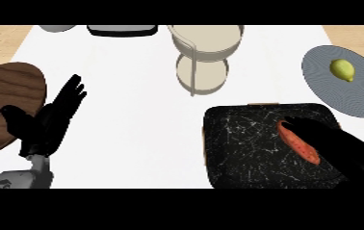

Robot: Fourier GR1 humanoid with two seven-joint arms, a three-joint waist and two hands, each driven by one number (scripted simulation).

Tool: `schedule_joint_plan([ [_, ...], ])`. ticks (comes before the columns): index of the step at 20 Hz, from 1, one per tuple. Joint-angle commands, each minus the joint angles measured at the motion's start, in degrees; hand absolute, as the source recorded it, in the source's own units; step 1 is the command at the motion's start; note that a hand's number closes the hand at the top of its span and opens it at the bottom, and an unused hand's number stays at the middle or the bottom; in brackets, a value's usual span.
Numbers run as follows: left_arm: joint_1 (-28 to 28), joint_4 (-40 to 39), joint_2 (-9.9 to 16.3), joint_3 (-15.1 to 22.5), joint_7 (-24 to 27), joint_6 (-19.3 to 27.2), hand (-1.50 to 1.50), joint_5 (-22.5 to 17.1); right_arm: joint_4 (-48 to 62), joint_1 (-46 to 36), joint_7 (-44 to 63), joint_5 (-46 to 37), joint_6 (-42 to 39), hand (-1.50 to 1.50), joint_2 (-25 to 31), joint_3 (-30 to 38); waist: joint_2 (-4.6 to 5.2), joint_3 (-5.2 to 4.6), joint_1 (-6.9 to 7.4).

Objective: Pick the sweet potato from the tray and place it in the tiered basket

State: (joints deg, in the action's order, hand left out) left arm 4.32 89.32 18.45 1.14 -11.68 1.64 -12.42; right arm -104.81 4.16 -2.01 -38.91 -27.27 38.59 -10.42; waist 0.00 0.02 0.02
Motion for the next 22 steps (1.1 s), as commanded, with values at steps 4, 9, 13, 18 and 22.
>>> schedule_joint_plan([
  [4,2.3,-3.1,-0.2,-3.4,0.5,-3.2,0.00,-0.6,10.3,0.5,-9.0,-8.4,9.0,-1.50,-3.5,0.4,0.02,0.00,-0.18],
  [9,-0.9,1.1,-3.6,0.0,-0.3,-1.1,0.00,4.0,18.5,-7.8,-8.8,-12.7,11.1,-1.50,-8.5,0.9,0.04,0.00,0.23],
  [13,1.2,1.9,-3.4,-1.8,-3.1,-1.8,0.00,4.3,21.4,-8.7,-10.7,-16.0,12.7,-1.50,-9.8,2.0,0.01,-0.01,0.15],
  [18,1.3,-1.0,-3.9,-2.6,-1.1,-3.3,0.00,4.1,27.6,-12.0,-11.0,-17.2,5.1,1.50,-8.5,0.6,0.15,-0.01,0.52],
  [22,-2.8,5.3,-3.8,-2.6,-3.1,-3.5,0.00,4.2,28.1,-8.9,-15.7,-22.9,11.3,1.50,-7.5,-1.9,-0.02,0.00,0.39],
])
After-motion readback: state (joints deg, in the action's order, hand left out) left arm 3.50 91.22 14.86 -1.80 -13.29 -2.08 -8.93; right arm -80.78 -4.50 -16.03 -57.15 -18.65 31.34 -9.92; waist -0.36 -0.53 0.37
